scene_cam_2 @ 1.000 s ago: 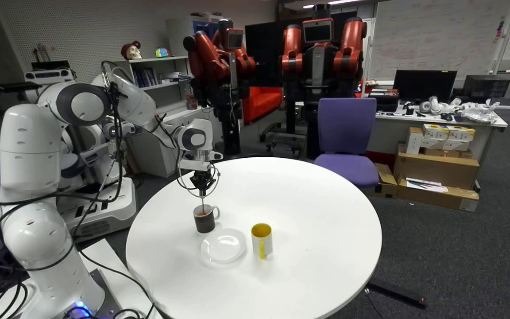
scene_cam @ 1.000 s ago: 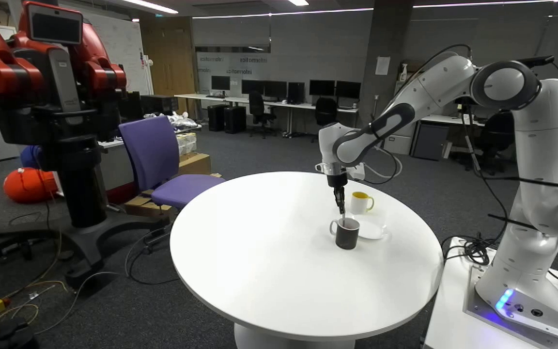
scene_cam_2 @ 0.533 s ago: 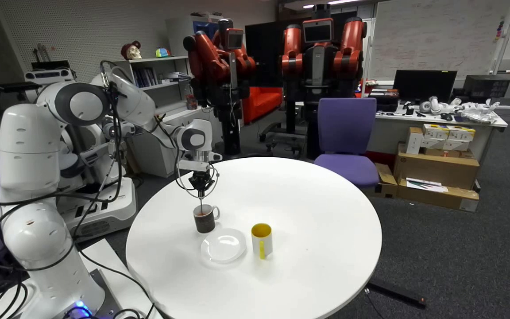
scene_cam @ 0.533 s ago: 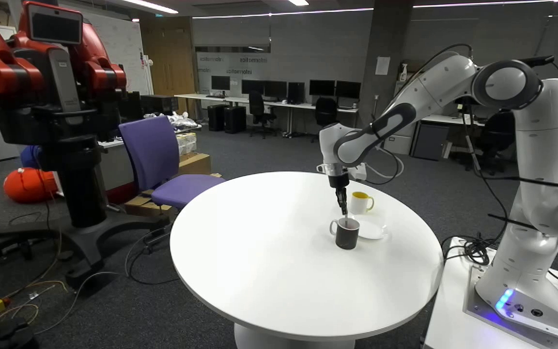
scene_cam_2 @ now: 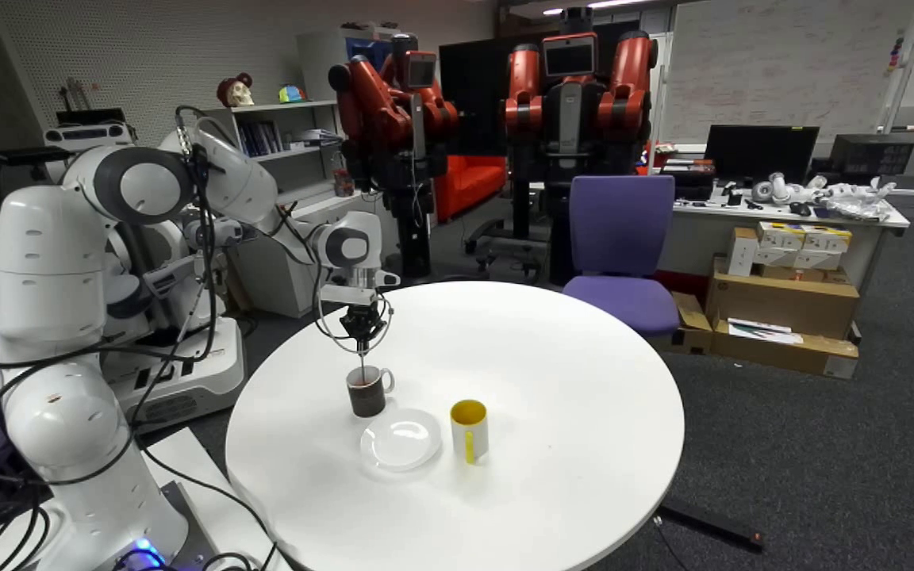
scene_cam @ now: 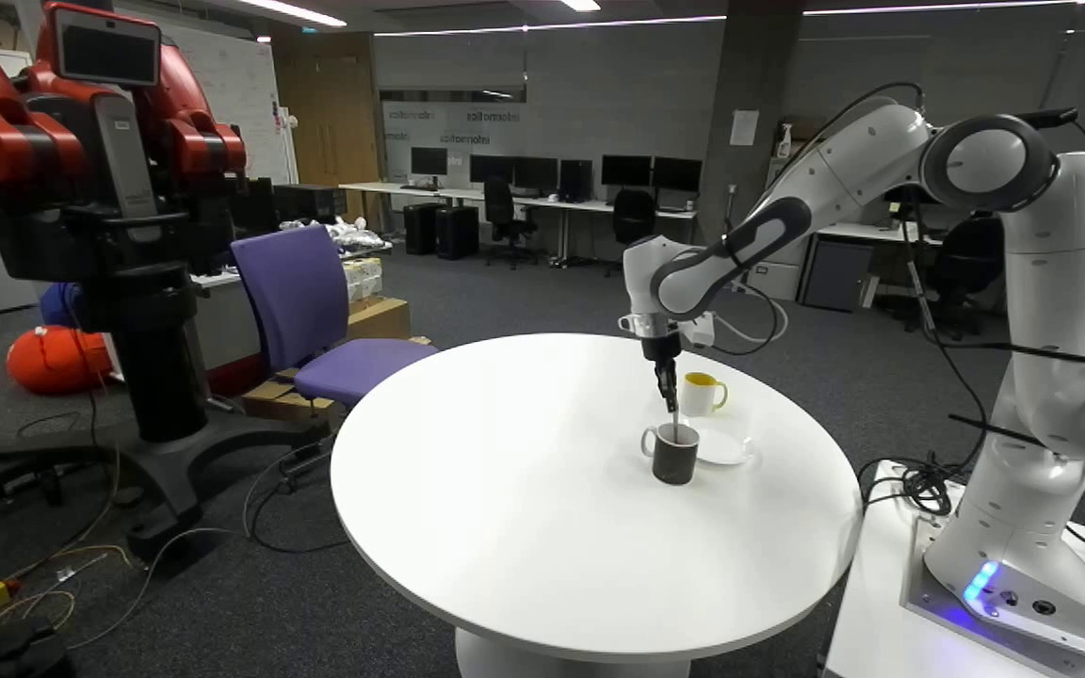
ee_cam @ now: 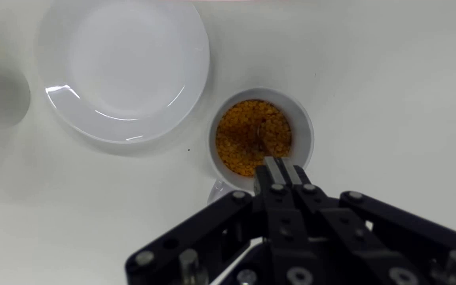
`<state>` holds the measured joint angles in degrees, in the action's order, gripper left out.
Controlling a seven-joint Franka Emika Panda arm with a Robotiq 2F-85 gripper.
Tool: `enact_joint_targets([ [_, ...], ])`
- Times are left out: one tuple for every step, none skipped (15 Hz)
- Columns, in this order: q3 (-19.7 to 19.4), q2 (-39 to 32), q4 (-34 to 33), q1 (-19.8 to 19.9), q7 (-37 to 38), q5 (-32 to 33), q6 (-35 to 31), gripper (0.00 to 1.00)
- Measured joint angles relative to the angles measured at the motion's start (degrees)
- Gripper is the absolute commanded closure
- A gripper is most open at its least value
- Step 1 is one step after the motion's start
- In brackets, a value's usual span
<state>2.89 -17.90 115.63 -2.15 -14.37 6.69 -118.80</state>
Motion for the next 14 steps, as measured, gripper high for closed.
enact_joint_targets([
  [-0.1,0.1,0.0,0.0,0.0,0.1,0.0,1.00],
  [-0.3,0.1,0.0,0.0,0.0,0.2,0.0,1.00],
  [-0.4,0.1,0.0,0.0,0.0,0.3,0.0,1.00],
  [-0.4,0.1,-0.1,0.0,0.0,0.4,0.0,1.00],
  [-0.5,0.1,-0.1,0.0,0.0,0.5,0.0,1.00],
  [-0.5,0.1,-0.2,0.0,0.0,0.5,0.0,1.00],
  [-0.5,0.1,-0.3,0.0,0.0,0.6,0.0,1.00],
  [-0.5,0.1,-0.4,0.0,0.0,0.7,0.0,1.00],
  [-0.5,0.1,-0.6,0.0,0.0,0.8,0.0,1.00],
  [-0.5,0.1,-0.9,0.0,0.0,0.9,0.0,1.00],
  [-0.5,0.1,-1.1,0.0,0.0,1.0,0.0,1.00],
  [-0.5,0.1,-1.4,0.0,0.0,1.1,0.0,1.00],
  [-0.6,0.0,-1.6,0.1,0.0,1.2,0.0,1.00],
  [-0.7,0.0,-1.8,0.1,0.0,1.2,0.0,1.00],
])
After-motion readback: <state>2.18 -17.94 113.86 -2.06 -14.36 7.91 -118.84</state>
